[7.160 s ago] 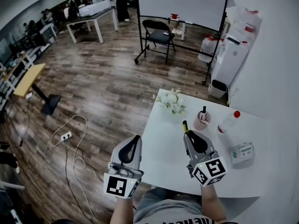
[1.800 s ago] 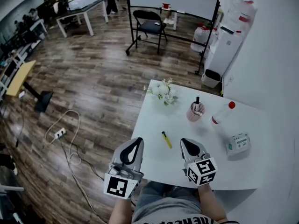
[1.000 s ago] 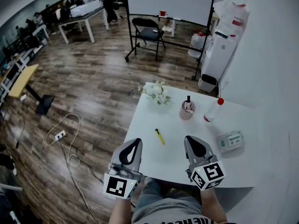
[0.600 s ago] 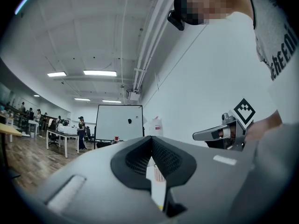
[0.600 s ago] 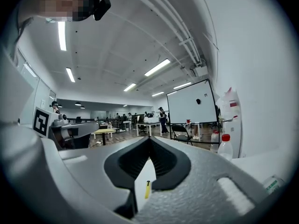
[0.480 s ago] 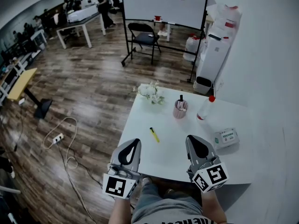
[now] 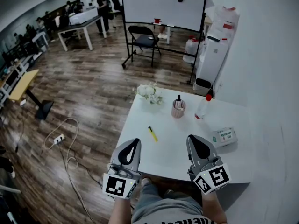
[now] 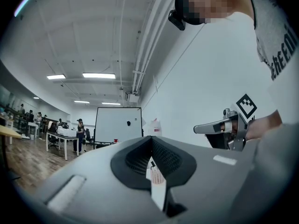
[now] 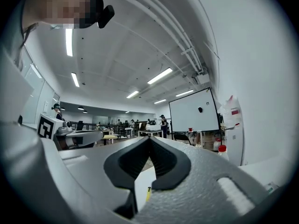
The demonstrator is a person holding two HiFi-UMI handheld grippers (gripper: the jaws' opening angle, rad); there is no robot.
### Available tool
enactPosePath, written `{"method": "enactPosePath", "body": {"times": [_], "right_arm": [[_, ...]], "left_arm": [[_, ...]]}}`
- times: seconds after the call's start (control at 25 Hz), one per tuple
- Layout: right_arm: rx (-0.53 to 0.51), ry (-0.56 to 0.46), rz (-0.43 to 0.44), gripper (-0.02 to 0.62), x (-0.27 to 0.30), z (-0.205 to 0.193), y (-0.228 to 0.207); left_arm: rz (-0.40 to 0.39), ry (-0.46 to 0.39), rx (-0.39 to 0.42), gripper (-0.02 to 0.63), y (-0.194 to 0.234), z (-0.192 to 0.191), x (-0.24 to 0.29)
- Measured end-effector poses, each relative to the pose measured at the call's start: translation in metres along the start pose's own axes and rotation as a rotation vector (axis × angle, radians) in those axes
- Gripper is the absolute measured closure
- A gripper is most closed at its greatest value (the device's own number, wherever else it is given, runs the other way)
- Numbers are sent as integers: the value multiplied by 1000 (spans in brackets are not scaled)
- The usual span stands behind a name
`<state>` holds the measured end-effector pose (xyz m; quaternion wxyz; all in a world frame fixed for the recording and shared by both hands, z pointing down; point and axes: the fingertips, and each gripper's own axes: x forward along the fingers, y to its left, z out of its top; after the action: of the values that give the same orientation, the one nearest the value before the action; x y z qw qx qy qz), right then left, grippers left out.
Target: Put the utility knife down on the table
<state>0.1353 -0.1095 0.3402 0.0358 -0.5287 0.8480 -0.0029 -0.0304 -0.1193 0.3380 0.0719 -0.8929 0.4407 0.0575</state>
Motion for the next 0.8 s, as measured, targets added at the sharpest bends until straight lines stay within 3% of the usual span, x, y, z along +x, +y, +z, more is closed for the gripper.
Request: {"method": "enactPosePath", "body": {"times": [0.8], "right_arm": [[3,-26,18,595,-10,7,-2]], "left_arm": [[6,2,15,591,-15,4,0]]}}
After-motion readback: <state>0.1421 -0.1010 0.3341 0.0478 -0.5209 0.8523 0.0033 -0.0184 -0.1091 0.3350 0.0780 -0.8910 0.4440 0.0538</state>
